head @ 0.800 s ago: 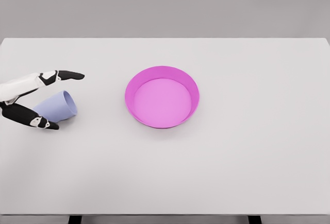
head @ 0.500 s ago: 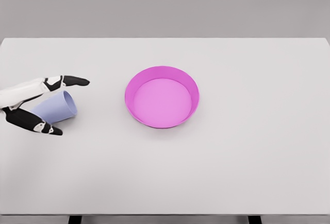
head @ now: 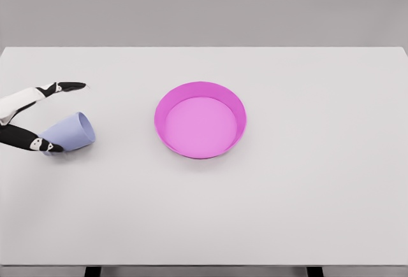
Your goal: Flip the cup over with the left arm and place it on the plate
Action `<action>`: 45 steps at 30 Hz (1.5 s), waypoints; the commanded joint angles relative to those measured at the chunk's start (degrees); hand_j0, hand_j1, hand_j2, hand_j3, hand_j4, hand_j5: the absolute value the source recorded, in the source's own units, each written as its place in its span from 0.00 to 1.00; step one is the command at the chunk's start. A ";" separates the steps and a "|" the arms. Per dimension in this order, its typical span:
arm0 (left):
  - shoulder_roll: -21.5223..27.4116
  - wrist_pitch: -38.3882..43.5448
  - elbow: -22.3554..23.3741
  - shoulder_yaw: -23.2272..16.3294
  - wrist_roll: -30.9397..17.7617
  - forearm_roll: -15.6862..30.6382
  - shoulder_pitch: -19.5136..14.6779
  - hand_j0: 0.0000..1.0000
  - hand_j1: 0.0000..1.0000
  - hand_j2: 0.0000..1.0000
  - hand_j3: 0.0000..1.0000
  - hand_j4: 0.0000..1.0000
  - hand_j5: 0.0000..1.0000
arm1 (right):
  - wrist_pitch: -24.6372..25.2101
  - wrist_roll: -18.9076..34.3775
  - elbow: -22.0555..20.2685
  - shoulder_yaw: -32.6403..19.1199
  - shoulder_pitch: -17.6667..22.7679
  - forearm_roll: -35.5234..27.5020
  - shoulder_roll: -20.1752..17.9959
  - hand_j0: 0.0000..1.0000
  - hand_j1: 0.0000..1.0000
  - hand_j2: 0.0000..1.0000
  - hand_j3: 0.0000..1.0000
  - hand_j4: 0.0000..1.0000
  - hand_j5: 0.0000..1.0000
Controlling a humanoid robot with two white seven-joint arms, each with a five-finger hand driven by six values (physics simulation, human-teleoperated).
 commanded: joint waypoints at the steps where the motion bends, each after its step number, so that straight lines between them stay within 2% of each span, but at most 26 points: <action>1: -0.18 4.84 -0.07 1.62 0.23 -0.19 0.00 1.00 1.00 1.00 1.00 1.00 1.00 | 0.00 0.00 0.01 -0.02 0.00 -0.01 -0.01 1.00 1.00 1.00 1.00 1.00 1.00; 5: -1.84 6.08 -0.16 1.01 0.05 0.43 0.35 1.00 1.00 1.00 1.00 1.00 1.00 | 0.00 0.00 0.01 -0.01 0.00 -0.01 -0.01 1.00 1.00 1.00 1.00 1.00 1.00; 8: -2.11 6.08 -0.07 0.65 0.14 3.41 0.70 1.00 1.00 1.00 1.00 1.00 1.00 | 0.00 0.00 0.01 -0.01 0.00 -0.01 -0.01 1.00 1.00 1.00 1.00 1.00 1.00; 11: -2.28 6.08 -0.07 0.39 0.31 3.68 1.58 1.00 1.00 1.00 1.00 1.00 1.00 | 0.00 0.00 0.01 -0.02 0.00 -0.01 -0.01 1.00 1.00 1.00 1.00 1.00 1.00; 17: -3.95 6.52 -0.07 -0.22 0.23 2.10 2.29 1.00 1.00 1.00 1.00 1.00 1.00 | 0.00 0.00 0.01 -0.02 0.00 -0.01 -0.01 1.00 1.00 1.00 1.00 1.00 1.00; 20: -5.53 12.31 -0.07 -0.22 0.31 -1.24 1.67 1.00 1.00 1.00 1.00 1.00 1.00 | 0.00 0.00 0.01 0.07 0.00 -0.01 -0.01 1.00 1.00 1.00 1.00 1.00 1.00; 24: -7.03 14.95 -0.07 0.04 0.23 -3.97 1.23 1.00 1.00 1.00 1.00 1.00 1.00 | 0.00 0.00 0.01 0.07 0.00 -0.01 -0.01 1.00 1.00 1.00 1.00 1.00 1.00; 29: -7.21 15.22 -0.07 -0.05 -0.13 -4.41 0.70 1.00 1.00 1.00 1.00 1.00 1.00 | 0.00 0.00 0.01 0.07 0.00 -0.01 -0.01 1.00 1.00 1.00 1.00 1.00 1.00; 31: -8.35 15.22 -0.07 0.04 -0.92 -6.78 0.00 1.00 1.00 1.00 1.00 1.00 1.00 | 0.00 0.00 0.01 -0.02 0.00 -0.01 -0.01 1.00 1.00 1.00 1.00 1.00 1.00; 33: -9.49 15.22 -0.07 -0.05 -1.01 -7.04 -0.53 1.00 1.00 1.00 1.00 1.00 1.00 | 0.00 0.00 0.01 -0.02 0.00 -0.01 -0.01 1.00 1.00 1.00 1.00 1.00 1.00; 45: -9.32 15.22 -0.07 0.13 -0.92 -7.04 -0.70 1.00 1.00 1.00 1.00 1.00 1.00 | 0.00 0.00 0.01 -0.02 0.00 -0.01 -0.01 1.00 1.00 1.00 1.00 1.00 1.00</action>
